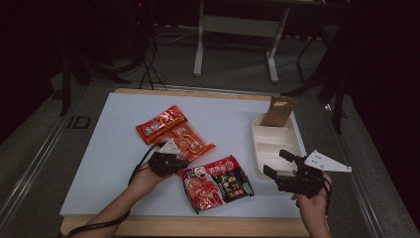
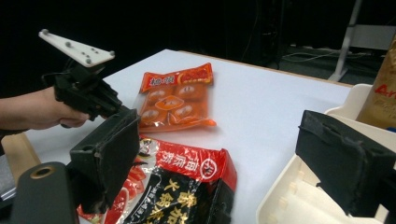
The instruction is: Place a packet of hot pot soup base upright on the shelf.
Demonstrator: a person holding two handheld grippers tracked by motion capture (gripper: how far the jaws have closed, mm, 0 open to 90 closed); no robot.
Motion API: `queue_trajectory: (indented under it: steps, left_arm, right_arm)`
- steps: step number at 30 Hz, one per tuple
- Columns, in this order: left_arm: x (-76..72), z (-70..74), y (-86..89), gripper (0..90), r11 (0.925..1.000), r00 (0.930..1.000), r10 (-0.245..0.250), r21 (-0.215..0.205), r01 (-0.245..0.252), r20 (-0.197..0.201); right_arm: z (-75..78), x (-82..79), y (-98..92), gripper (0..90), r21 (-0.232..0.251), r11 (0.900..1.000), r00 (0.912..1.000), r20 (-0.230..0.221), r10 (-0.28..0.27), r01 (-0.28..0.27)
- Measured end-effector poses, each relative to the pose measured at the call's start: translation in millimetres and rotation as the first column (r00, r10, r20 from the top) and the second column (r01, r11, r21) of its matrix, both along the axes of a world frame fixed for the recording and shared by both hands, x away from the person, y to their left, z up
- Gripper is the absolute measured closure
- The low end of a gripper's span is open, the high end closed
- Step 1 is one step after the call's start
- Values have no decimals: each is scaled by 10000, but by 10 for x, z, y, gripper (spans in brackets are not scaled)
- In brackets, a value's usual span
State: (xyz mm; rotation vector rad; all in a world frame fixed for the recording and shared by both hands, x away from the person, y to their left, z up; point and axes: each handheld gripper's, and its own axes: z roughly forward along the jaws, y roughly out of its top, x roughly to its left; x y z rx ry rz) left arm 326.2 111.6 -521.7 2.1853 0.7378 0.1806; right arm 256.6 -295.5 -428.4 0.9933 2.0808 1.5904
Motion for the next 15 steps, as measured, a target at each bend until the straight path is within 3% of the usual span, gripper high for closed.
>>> queue_trajectory:
  steps: [7,12,15]
  left_arm:
    - [44,4,-75,897,9986,9999,-161,499,161,-4]
    - [75,18,-156,898,9940,9993,-370,1023,373,-48]
    - [84,27,-237,898,9884,9987,-479,1449,445,196]
  right_arm:
    - [-14,-3,27,135,-223,9997,10000,10,63,-63]
    - [-13,-10,39,136,-300,9995,9999,-4,110,-110]
    - [-16,-6,39,136,-305,9995,10000,-15,83,-83]
